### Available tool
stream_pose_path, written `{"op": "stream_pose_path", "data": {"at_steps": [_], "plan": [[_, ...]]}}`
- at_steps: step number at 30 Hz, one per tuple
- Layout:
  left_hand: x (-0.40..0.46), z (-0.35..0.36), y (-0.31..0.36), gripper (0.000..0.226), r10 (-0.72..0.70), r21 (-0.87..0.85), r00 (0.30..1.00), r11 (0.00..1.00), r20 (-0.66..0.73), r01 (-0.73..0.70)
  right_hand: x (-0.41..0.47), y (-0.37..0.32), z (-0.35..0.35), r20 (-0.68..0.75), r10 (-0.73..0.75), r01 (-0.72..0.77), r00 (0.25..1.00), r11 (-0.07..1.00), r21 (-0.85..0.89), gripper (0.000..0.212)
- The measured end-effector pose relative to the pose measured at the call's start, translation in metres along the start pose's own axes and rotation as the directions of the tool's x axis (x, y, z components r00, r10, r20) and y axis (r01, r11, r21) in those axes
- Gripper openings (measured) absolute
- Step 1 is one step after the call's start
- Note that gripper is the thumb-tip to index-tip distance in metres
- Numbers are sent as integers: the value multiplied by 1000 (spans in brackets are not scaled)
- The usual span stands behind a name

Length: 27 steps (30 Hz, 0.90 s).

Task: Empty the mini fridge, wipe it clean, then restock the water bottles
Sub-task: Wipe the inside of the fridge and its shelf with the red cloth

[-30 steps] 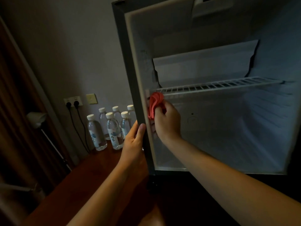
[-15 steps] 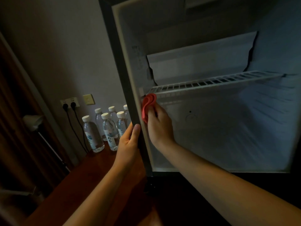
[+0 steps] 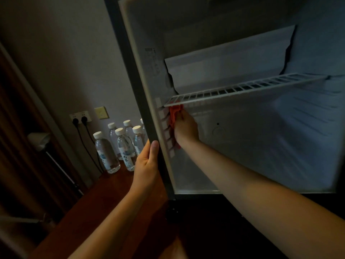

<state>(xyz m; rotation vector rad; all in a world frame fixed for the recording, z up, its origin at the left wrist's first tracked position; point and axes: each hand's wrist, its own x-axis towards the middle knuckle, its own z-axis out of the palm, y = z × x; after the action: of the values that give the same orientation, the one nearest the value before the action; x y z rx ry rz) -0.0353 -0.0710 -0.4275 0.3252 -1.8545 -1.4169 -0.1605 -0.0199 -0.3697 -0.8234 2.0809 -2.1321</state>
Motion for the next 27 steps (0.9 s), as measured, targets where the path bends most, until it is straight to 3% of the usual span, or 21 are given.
{"op": "stream_pose_path", "data": {"at_steps": [6, 13, 21, 27], "plan": [[-2, -1, 2, 42, 5, 50, 1000, 999, -3, -5, -2, -3, -1, 112, 78, -82, 991, 996, 35, 50], [0, -5, 0, 45, 29, 87, 1000, 996, 3, -29, -27, 1, -5, 229, 42, -74, 973, 988, 134, 48], [2, -5, -1, 45, 27, 52, 999, 998, 28, -28, -1, -1, -6, 186, 91, -105, 978, 992, 66, 43], [1, -7, 2, 43, -37, 9, 997, 999, 65, 37, 34, 2, 2, 126, 97, -98, 987, 995, 2, 57]]}}
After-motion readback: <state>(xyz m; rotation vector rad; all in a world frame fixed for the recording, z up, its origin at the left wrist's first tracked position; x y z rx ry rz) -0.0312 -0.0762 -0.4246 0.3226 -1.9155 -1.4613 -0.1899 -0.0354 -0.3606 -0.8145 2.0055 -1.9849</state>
